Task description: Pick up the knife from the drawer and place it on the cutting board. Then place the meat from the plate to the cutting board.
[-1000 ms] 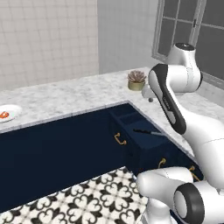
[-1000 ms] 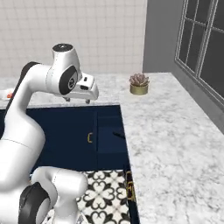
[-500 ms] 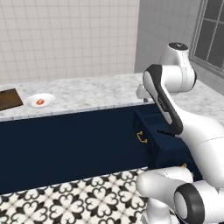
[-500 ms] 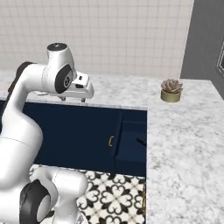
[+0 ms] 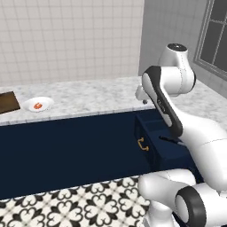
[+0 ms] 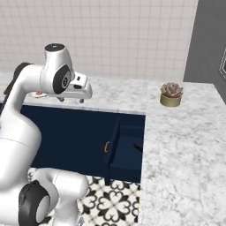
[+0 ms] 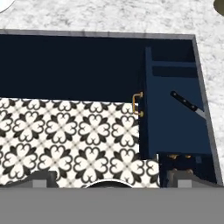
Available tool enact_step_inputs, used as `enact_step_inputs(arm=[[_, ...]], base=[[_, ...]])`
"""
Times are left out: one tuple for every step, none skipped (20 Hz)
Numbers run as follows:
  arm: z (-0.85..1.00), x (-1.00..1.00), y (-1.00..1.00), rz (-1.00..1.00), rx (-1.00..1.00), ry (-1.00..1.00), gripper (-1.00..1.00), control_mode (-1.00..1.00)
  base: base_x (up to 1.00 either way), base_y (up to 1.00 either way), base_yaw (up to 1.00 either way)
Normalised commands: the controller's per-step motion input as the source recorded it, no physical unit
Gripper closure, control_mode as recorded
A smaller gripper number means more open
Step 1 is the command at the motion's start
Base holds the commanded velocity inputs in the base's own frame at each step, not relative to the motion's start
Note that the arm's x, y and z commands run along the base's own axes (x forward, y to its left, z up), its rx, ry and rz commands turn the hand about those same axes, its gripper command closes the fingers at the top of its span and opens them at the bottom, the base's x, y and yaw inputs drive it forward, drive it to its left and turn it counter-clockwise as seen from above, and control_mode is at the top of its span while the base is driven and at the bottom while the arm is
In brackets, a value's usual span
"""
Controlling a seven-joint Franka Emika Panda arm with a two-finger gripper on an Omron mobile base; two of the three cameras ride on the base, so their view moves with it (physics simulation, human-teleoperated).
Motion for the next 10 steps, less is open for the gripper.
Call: enact_step_inputs(arm=[[0.00,0.00,0.00,0.00,0.00,0.00,-1.00,1.00],[0.00,0.00,0.00,0.00,0.00,0.00,-1.00,1.00],[0.00,0.00,0.00,0.00,0.00,0.00,-1.00,1.00],[0.00,0.00,0.00,0.00,0.00,0.00,-1.00,1.00],[0.00,0.00,0.00,0.00,0.00,0.00,-1.00,1.00],[0.00,0.00,0.00,0.00,0.00,0.00,-1.00,1.00],[0.00,0.00,0.00,0.00,0.00,0.00,-1.00,1.00],[0.00,0.00,0.00,0.00,0.00,0.00,-1.00,1.00],[0.00,0.00,0.00,0.00,0.00,0.00,-1.00,1.00],[0.00,0.00,0.00,0.00,0.00,0.00,-1.00,1.00]], base=[[-0.03,-0.63,0.00],[-0.21,-0.71,0.00],[-0.21,-0.69,0.00],[-0.05,-0.50,0.00],[0.00,-0.07,0.00],[0.00,0.00,0.00],[0.00,0.00,0.00],[0.00,0.00,0.00],[0.00,0.00,0.00],[0.00,0.00,0.00]])
